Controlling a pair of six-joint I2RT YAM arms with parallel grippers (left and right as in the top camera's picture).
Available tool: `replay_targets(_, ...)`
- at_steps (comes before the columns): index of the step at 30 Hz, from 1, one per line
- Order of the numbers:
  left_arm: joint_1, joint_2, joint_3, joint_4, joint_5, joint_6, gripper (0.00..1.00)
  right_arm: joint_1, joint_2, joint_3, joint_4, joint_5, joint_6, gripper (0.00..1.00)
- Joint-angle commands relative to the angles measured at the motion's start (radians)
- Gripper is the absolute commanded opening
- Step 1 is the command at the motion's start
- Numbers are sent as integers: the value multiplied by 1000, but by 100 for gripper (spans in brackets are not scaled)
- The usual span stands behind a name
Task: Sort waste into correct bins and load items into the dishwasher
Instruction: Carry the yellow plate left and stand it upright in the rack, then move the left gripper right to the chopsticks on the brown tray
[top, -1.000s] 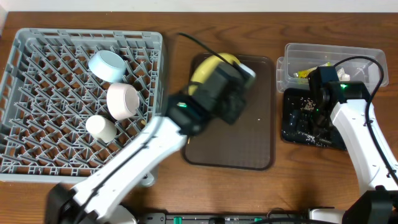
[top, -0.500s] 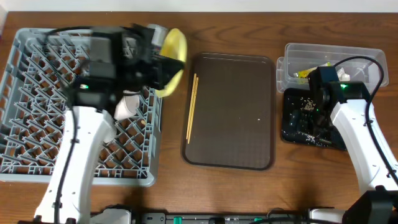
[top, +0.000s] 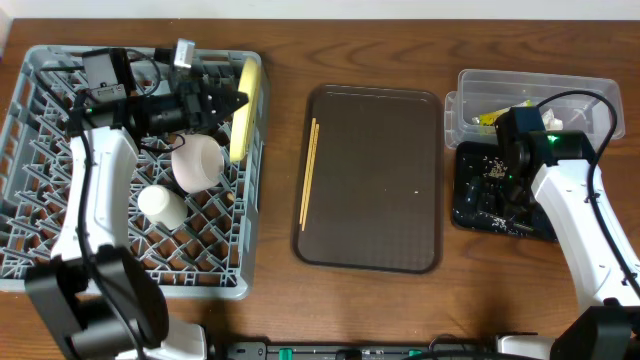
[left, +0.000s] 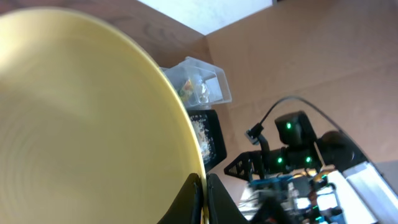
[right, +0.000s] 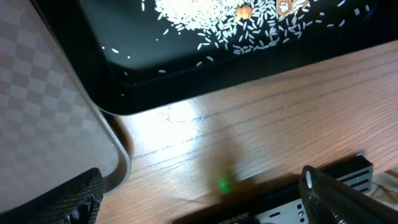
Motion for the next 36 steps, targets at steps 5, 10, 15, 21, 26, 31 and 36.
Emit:
replay_targets(5, 55, 76, -1, -6, 63, -4, 6, -5, 1, 10, -4, 6, 0, 98)
replay_targets(10, 66, 77, -3, -11, 15, -4, 17, -5, 1, 10, -4, 6, 0, 98)
replay_targets(15, 68, 77, -3, -113, -303, 3, 71, -5, 1, 10, -6, 6, 0, 98)
replay_targets(21, 69, 52, -3, -163, -380, 49, 78, -5, 1, 10, -7, 6, -1, 98)
replay_targets(26, 69, -32, -3, -163, -422, 53, 83, -5, 1, 10, -7, 6, -1, 98)
replay_targets(31, 53, -186, -3, -195, -551, 53, 84, -5, 1, 10, -3, 6, 0, 99)
replay_targets(36, -74, -309, -3, -247, -745, 53, 84, -5, 1, 10, 31, -2, 0, 99)
